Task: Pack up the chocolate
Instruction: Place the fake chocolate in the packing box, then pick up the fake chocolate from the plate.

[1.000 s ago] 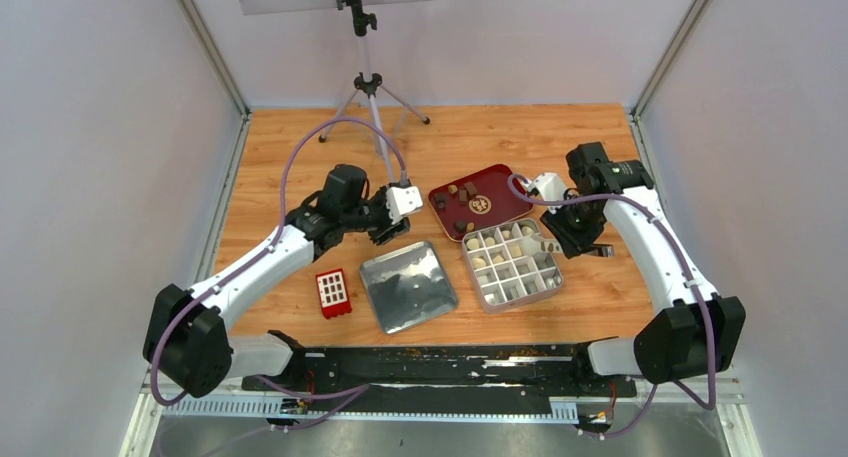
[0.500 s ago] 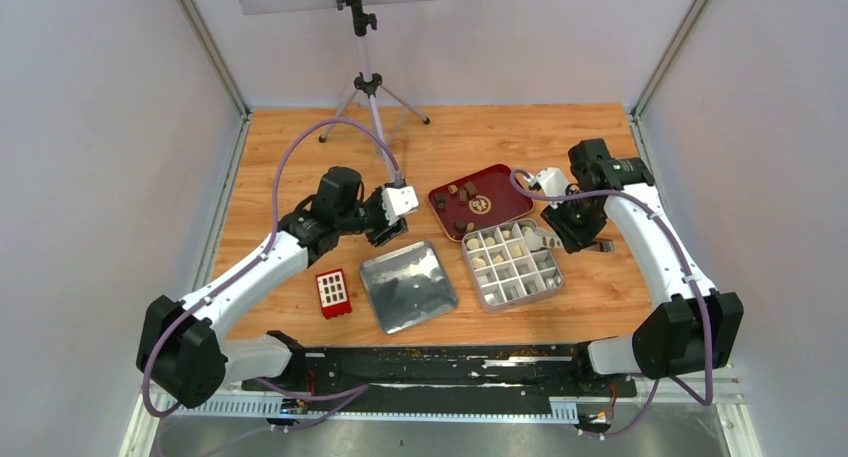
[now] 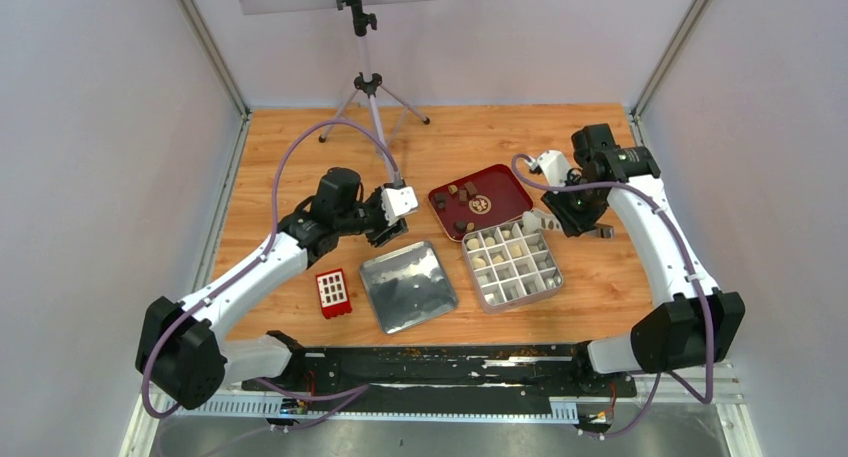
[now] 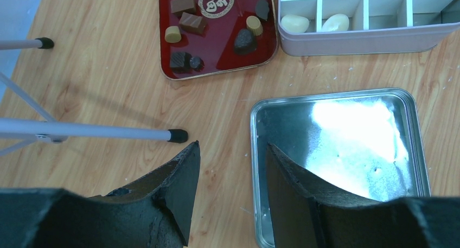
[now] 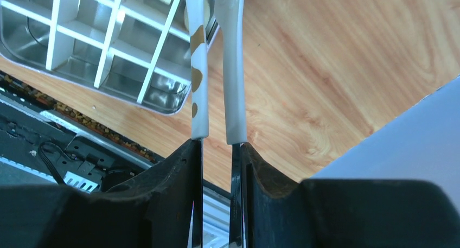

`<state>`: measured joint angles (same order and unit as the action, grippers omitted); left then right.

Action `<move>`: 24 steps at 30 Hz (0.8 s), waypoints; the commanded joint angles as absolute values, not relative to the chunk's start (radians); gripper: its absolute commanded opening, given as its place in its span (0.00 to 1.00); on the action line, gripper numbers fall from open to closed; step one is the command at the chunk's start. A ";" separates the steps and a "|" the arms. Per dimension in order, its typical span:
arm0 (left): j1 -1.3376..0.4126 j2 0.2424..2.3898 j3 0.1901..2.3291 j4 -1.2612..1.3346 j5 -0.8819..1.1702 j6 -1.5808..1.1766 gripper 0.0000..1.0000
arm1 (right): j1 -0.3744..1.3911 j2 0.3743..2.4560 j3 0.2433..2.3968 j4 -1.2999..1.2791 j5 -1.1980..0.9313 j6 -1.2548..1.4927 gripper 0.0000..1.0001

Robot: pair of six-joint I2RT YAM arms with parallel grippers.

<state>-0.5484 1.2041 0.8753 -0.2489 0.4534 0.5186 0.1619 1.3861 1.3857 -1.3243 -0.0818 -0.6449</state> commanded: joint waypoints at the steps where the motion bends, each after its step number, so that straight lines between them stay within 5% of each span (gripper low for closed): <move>1: -0.549 1.164 0.863 -0.221 0.455 0.504 0.56 | 0.160 1.445 1.510 -1.288 -0.124 -0.629 0.32; 24: -0.449 1.027 0.771 -0.229 0.406 0.471 0.60 | 0.321 2.093 2.088 -1.216 -0.077 -0.534 0.38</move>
